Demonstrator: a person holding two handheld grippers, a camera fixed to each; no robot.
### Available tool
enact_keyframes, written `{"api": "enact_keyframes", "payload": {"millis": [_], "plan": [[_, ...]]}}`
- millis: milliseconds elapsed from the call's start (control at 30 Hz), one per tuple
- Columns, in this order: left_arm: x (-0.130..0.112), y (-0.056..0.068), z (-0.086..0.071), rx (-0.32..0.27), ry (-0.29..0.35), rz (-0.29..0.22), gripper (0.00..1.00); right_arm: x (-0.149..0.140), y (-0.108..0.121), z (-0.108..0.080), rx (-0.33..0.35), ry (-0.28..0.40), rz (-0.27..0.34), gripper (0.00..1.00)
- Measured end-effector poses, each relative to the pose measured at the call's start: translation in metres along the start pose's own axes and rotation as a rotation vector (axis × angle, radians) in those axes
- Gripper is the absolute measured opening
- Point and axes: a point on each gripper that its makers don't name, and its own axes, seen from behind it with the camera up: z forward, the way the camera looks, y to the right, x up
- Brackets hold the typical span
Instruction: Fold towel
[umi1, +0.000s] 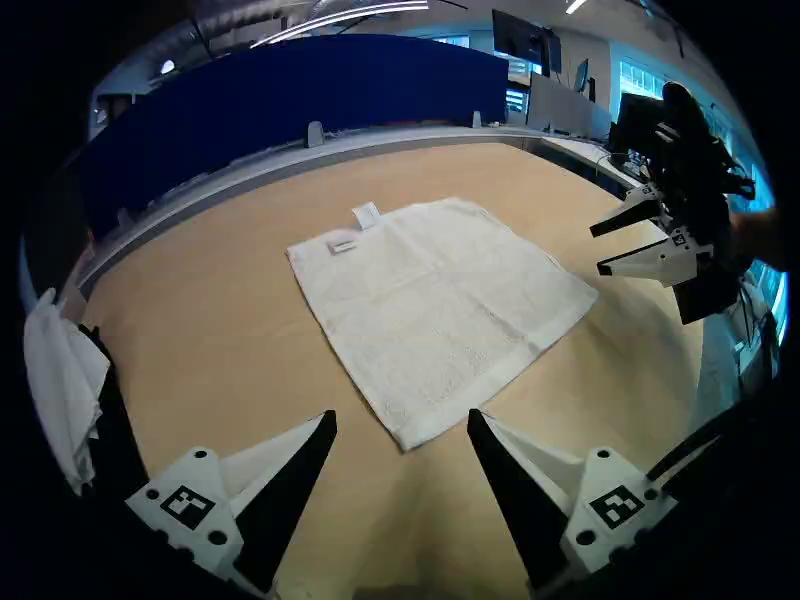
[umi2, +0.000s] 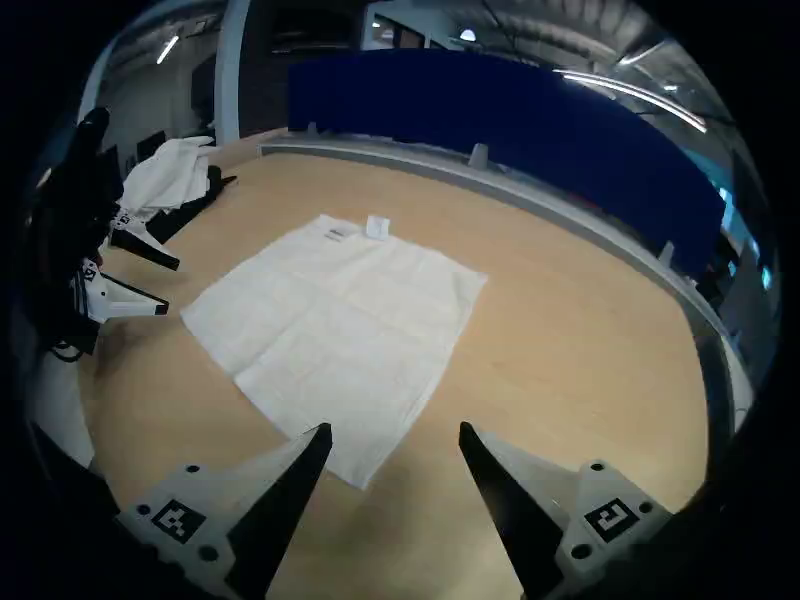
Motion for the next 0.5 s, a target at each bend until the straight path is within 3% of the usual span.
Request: {"api": "enact_keyframes", "payload": {"millis": [267,500], "plan": [[-0.015,0.007,0.012,-0.030,-0.080,-0.008,0.97,-0.015,-0.004,0.003,0.014,-0.043,-0.013,0.96],[-0.021,0.008,0.017,-0.036,-0.107,-0.025,0.97,-0.024,-0.007,0.007,0.030,-0.068,-0.003,0.89]]}}
